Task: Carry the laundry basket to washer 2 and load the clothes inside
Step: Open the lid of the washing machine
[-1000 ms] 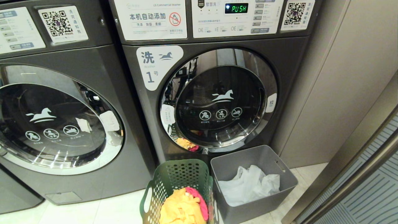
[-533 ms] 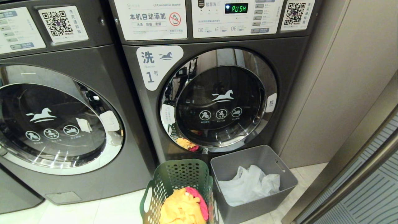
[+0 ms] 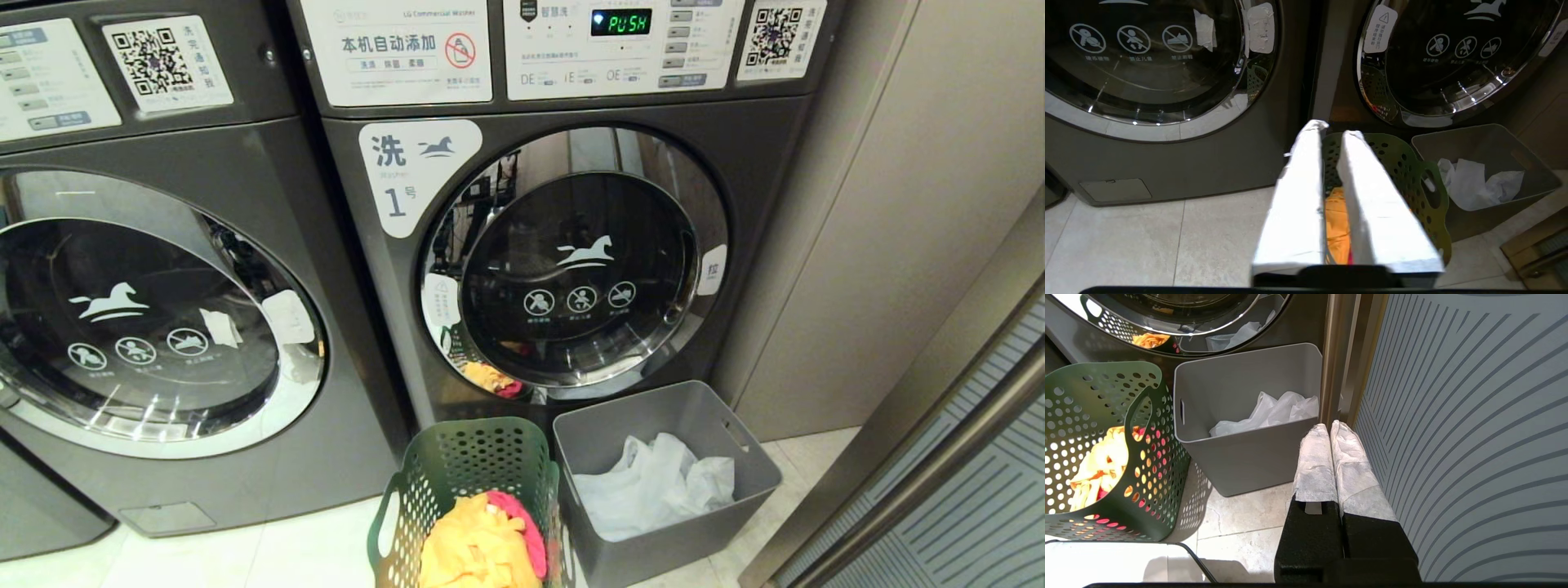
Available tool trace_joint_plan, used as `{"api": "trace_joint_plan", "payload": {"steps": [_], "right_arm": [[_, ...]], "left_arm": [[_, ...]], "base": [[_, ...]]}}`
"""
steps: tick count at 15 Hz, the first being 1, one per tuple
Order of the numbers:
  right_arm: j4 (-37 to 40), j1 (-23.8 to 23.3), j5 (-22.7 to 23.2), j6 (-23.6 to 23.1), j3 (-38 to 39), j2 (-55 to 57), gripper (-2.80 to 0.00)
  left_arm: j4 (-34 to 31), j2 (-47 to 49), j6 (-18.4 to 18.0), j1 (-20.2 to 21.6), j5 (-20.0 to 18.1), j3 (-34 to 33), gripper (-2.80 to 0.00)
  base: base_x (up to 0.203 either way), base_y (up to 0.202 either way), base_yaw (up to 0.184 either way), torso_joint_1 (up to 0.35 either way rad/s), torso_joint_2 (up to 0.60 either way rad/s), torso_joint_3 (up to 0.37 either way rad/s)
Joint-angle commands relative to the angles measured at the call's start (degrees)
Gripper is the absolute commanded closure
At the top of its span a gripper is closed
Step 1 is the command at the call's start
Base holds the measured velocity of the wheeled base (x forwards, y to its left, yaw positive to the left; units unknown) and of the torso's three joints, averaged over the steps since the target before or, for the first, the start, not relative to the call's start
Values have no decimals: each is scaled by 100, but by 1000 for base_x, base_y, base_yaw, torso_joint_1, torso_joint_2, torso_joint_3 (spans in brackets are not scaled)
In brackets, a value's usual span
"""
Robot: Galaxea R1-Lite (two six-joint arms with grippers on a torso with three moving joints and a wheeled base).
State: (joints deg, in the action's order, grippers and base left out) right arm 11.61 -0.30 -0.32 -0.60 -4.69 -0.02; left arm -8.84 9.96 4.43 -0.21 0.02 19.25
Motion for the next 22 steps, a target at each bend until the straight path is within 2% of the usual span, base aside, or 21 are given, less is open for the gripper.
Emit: {"api": "trace_joint_plan", "payload": {"steps": [1, 3, 4, 6, 7, 9, 11, 12, 14, 15, 18, 22], "right_arm": [[8, -5, -2, -2, -1, 9, 0], [8, 4, 5, -11, -5, 2, 0], [8, 3, 4, -7, 3, 7, 0], [8, -5, -3, -6, 3, 9, 0], [8, -5, -3, -2, 3, 2, 0], [8, -5, -3, -2, 1, 2, 0], [8, 0, 5, -2, -1, 7, 0], [8, -4, -3, -2, 3, 10, 0], [8, -5, -1, -2, 3, 2, 0], [8, -5, -3, -2, 3, 5, 0], [8, -5, 5, -2, 3, 2, 0], [8, 3, 1, -2, -5, 6, 0]], "left_arm": [[111, 2044, 432, -1, 1, 696, -280], [494, 3491, 778, 10, -12, 1027, -280], [883, 4256, 899, 61, -63, 1121, -280], [1948, 5712, 1031, 399, -476, 1231, -280], [2579, 6413, 1009, 700, -857, 1269, -280], [3870, 7612, 700, 1454, -1846, 1308, -280], [5199, 8556, 336, 2073, -3066, 1349, -280], [5788, 8921, 196, 2282, -3552, 1372, -280], [6529, 9350, -197, 2746, -4503, 1385, -280], [6671, 9532, -401, 2852, -4795, 1390, -280], [7306, 10265, -1080, 2830, -5096, 1539, -280], [7851, 10881, -1854, 2432, -5109, 1896, -280]], "base": [[0, 0, 0, 0, 0, 0], [0, 0, 0, 0, 0, 0], [0, 0, 0, 0, 0, 0], [0, 0, 0, 0, 0, 0], [0, 0, 0, 0, 0, 0], [0, 0, 0, 0, 0, 0], [0, 0, 0, 0, 0, 0], [0, 0, 0, 0, 0, 0], [0, 0, 0, 0, 0, 0], [0, 0, 0, 0, 0, 0], [0, 0, 0, 0, 0, 0], [0, 0, 0, 0, 0, 0]]}}
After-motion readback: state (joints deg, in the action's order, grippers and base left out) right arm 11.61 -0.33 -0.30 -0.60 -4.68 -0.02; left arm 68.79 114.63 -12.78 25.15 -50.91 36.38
